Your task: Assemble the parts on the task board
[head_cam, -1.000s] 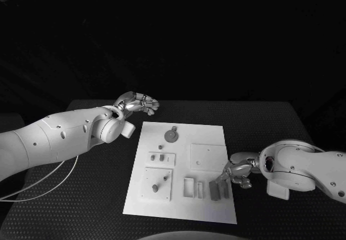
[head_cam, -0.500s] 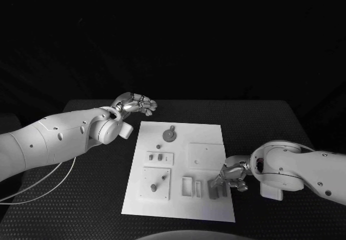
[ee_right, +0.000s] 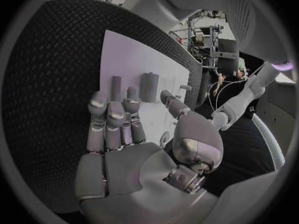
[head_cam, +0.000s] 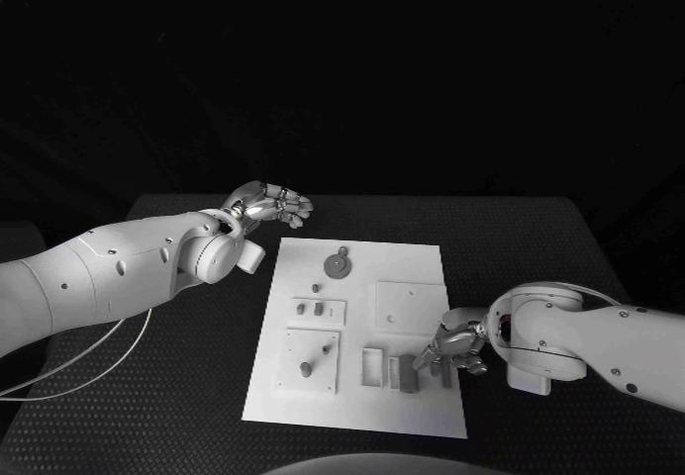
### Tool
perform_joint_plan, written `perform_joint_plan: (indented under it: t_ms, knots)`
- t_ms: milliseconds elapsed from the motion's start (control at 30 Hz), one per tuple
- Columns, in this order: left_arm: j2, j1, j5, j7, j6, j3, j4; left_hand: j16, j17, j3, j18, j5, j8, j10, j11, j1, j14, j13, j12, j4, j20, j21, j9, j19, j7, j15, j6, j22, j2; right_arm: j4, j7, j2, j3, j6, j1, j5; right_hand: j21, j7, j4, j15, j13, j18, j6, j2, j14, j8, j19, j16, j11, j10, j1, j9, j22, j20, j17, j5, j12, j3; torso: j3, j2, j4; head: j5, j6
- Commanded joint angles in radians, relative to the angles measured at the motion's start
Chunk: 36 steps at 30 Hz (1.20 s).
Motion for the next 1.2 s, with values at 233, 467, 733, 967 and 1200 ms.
perform_joint_plan:
  t_ms: [233,467,733,967,1200]
  knots:
    - [-0.001,0.0,0.005,0.008,0.017,0.0,0.008,-0.005,0.002,0.001,-0.005,-0.005,0.004,-0.007,-0.001,-0.007,0.009,0.0,-0.001,0.007,0.004,-0.005,-0.002,0.0,0.001,0.0,-0.01,0.001,-0.003,-0.003,-0.028,0.026,0.0,0.0,-0.01,-0.06,0.004,0.022,0.003,0.008,0.008,0.054,-0.028,-0.011,0.002,-0.005,0.003,-0.011,0.007,-0.001,-0.009,0.0,-0.001,-0.004,0.012,-0.004,-0.005,-0.016,-0.0002,-0.001,-0.0021,0.006,-0.006]
    - [-0.001,0.001,0.005,0.007,0.016,0.0,0.01,-0.006,0.003,0.001,-0.005,-0.005,0.004,-0.007,-0.001,-0.008,0.009,0.0,-0.001,0.007,0.004,-0.005,-0.002,0.0,0.001,0.0,-0.01,0.002,-0.004,-0.002,-0.028,0.047,0.0,-0.041,-0.017,-0.045,0.005,0.02,-0.014,0.007,0.015,0.054,-0.026,-0.011,0.003,-0.003,0.0,-0.017,0.006,-0.002,-0.025,0.002,-0.002,-0.005,0.022,-0.004,-0.008,-0.052,-0.0006,-0.001,-0.0014,0.007,-0.007]
    - [-0.001,0.001,0.005,0.007,0.016,0.0,0.013,-0.007,0.003,0.001,-0.004,-0.005,0.004,-0.007,-0.001,-0.007,0.009,0.0,-0.001,0.007,0.004,-0.005,-0.002,0.0,0.001,0.0,-0.01,0.002,-0.004,-0.029,-0.031,0.077,0.0,-0.043,-0.034,-0.059,0.004,0.019,-0.03,0.006,0.02,0.054,-0.027,0.002,0.005,-0.004,-0.003,-0.022,0.005,-0.001,-0.029,0.003,-0.003,-0.007,0.031,-0.004,-0.012,-0.069,-0.0022,-0.001,-0.0005,0.008,-0.008]
    - [-0.002,0.001,0.005,0.007,0.016,0.0,0.016,-0.007,0.004,0.001,-0.004,-0.004,0.004,-0.007,-0.001,-0.007,0.009,0.0,-0.001,0.007,0.004,-0.006,-0.003,0.0,0.001,0.0,-0.01,0.002,-0.004,-0.047,-0.03,0.106,0.0,-0.051,-0.056,-0.062,0.004,0.019,-0.041,0.006,0.023,0.054,-0.026,0.012,0.007,-0.004,-0.003,-0.026,0.004,0.0,-0.023,0.004,-0.003,-0.008,0.037,-0.004,-0.014,-0.071,-0.0005,-0.001,-0.0006,0.012,-0.013]
    - [-0.005,0.001,0.005,0.006,0.016,0.0,0.018,-0.008,0.004,0.001,-0.004,-0.004,0.004,-0.007,-0.001,-0.007,0.009,0.0,-0.001,0.007,0.004,-0.006,-0.003,0.0,0.001,0.0,-0.011,0.002,-0.004,-0.055,-0.033,0.116,0.0,-0.049,-0.063,-0.069,0.005,0.018,-0.052,0.005,0.026,0.054,-0.019,0.027,0.011,-0.002,-0.003,-0.027,0.003,0.002,-0.016,0.005,-0.003,-0.009,0.046,-0.004,-0.015,-0.071,-0.0016,-0.001,-0.0008,0.016,-0.016]
